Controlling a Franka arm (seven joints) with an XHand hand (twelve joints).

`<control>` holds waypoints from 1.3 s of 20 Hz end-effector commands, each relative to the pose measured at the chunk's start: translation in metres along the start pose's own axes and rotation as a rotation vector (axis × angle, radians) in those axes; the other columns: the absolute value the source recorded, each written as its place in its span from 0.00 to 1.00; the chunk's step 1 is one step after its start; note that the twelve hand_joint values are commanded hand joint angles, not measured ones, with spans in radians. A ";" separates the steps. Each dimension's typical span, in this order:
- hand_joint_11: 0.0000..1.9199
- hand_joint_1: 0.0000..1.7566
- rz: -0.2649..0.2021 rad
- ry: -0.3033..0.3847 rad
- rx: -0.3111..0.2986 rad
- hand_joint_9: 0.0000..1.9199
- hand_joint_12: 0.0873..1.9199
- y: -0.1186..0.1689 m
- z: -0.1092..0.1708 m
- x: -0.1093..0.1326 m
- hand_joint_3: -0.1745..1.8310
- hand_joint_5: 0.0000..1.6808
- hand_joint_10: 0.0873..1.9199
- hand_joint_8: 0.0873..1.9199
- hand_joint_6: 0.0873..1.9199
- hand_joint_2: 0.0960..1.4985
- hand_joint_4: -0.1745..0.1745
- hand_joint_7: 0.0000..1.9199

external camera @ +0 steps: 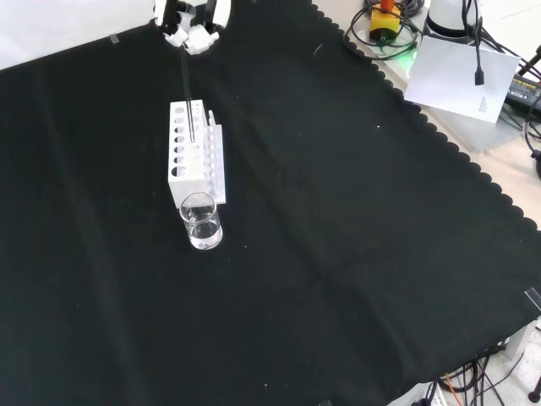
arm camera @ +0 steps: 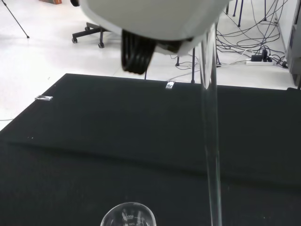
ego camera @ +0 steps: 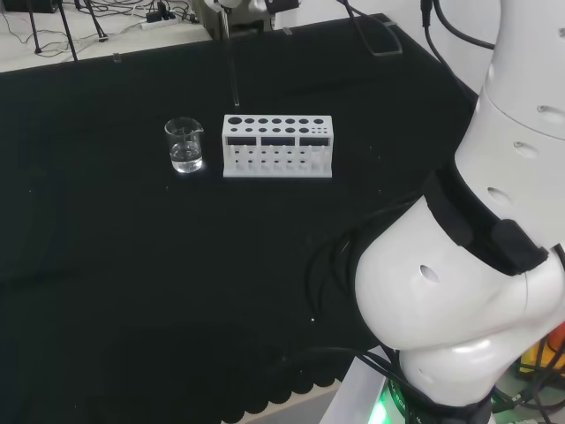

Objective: Put the glass rod back on the white test tube rack.

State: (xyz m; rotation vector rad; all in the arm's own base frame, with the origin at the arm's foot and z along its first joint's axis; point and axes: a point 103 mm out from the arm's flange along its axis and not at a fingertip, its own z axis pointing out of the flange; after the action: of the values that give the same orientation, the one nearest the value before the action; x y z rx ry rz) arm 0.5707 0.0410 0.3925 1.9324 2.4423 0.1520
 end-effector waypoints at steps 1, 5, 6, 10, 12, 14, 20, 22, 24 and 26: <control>0.96 0.69 0.092 0.002 0.005 0.98 0.36 -0.032 -0.002 -0.057 0.54 0.70 0.37 0.53 0.47 0.34 0.00 0.81; 0.96 0.69 0.122 -0.003 0.011 0.98 0.36 -0.045 0.000 -0.077 0.54 0.70 0.37 0.53 0.47 0.34 0.00 0.81; 0.96 0.69 0.128 -0.005 0.012 0.98 0.36 -0.047 0.000 -0.081 0.54 0.70 0.37 0.53 0.47 0.34 0.00 0.81; 0.96 0.69 0.140 -0.006 0.019 0.98 0.36 -0.056 0.003 -0.089 0.54 0.70 0.37 0.53 0.47 0.34 0.00 0.81; 0.96 0.69 0.140 -0.005 0.023 0.98 0.36 -0.060 0.006 -0.090 0.54 0.70 0.37 0.53 0.47 0.34 0.00 0.81; 0.96 0.69 0.140 -0.004 0.027 0.98 0.36 -0.063 0.008 -0.090 0.54 0.70 0.37 0.53 0.47 0.34 0.00 0.81; 0.96 0.69 0.118 0.003 0.033 0.98 0.36 -0.062 0.013 -0.079 0.54 0.70 0.37 0.53 0.47 0.34 0.00 0.81; 0.96 0.69 0.110 0.005 0.036 0.98 0.36 -0.061 0.014 -0.074 0.54 0.70 0.37 0.53 0.47 0.34 0.00 0.81; 0.96 0.69 0.098 0.007 0.039 0.98 0.36 -0.058 0.018 -0.066 0.54 0.70 0.37 0.53 0.47 0.34 0.00 0.81; 0.96 0.69 0.091 0.007 0.042 0.98 0.36 -0.055 0.020 -0.061 0.54 0.70 0.37 0.53 0.47 0.34 0.00 0.81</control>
State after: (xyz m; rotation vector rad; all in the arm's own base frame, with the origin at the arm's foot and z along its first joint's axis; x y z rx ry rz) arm 0.5308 -0.0417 0.3692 2.0795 2.3618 0.1154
